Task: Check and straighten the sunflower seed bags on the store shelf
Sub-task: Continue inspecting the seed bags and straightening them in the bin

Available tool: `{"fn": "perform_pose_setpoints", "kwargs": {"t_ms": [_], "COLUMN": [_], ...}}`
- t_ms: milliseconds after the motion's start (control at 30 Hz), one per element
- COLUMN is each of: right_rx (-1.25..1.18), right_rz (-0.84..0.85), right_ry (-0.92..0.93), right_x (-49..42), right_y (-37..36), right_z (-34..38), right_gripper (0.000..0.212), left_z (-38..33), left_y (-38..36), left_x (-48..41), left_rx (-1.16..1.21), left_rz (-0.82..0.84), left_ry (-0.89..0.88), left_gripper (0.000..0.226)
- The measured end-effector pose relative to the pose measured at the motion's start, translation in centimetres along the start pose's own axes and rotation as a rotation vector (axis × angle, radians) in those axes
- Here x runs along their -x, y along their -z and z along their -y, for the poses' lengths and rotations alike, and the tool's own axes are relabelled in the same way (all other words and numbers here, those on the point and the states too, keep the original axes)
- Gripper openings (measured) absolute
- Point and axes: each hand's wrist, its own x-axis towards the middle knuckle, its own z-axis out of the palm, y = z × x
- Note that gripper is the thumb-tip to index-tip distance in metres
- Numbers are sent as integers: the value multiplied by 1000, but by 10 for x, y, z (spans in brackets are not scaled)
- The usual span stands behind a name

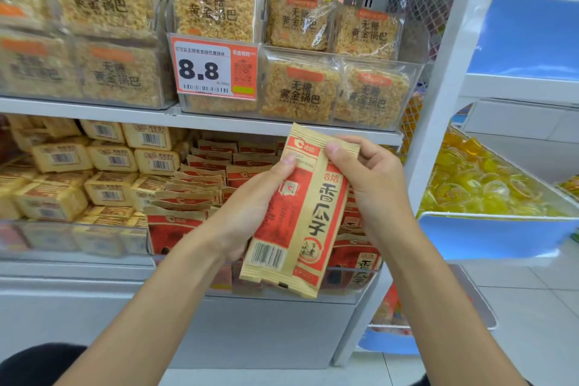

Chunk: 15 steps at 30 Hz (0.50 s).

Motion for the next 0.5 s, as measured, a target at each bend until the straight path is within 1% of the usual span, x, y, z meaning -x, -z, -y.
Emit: {"fn": "perform_pose_setpoints", "kwargs": {"t_ms": [33, 100, 167, 267, 333, 367, 400, 433, 500], "right_rx": [5, 41, 89, 176, 207, 197, 152, 89, 41], "right_rz": [-17, -27, -18, 3, 19, 29, 47, 75, 141], "right_ry": [23, 67, 123, 280, 326, 303, 247, 168, 26], "right_x": [0, 0, 0, 0, -1, -1, 0, 0, 1], "right_y": [1, 3, 3, 4, 3, 3, 3, 2, 1], "right_z": [-1, -3, -3, -3, -3, -3, -2, -2, -3], "right_gripper": [8, 3, 4, 11, 14, 13, 11, 13, 33], "left_z": [1, 3, 4, 5, 4, 3, 3, 3, 2], "left_y": [0, 0, 0, 0, -1, -2, -2, -3, -4], "left_x": [-1, -2, -3, -3, -2, -2, -2, -3, -6], "left_rx": [-1, 12, 43, 88, 89, 82, 75, 75, 83], "left_rz": [4, -9, -25, -23, -31, -46, -68, -101, -186], "left_ry": [-1, -6, 5, 25, 32, 21, -3, -36, -115], "left_gripper": [41, 41, 42, 46, 46, 43, 41, 42, 47]}}
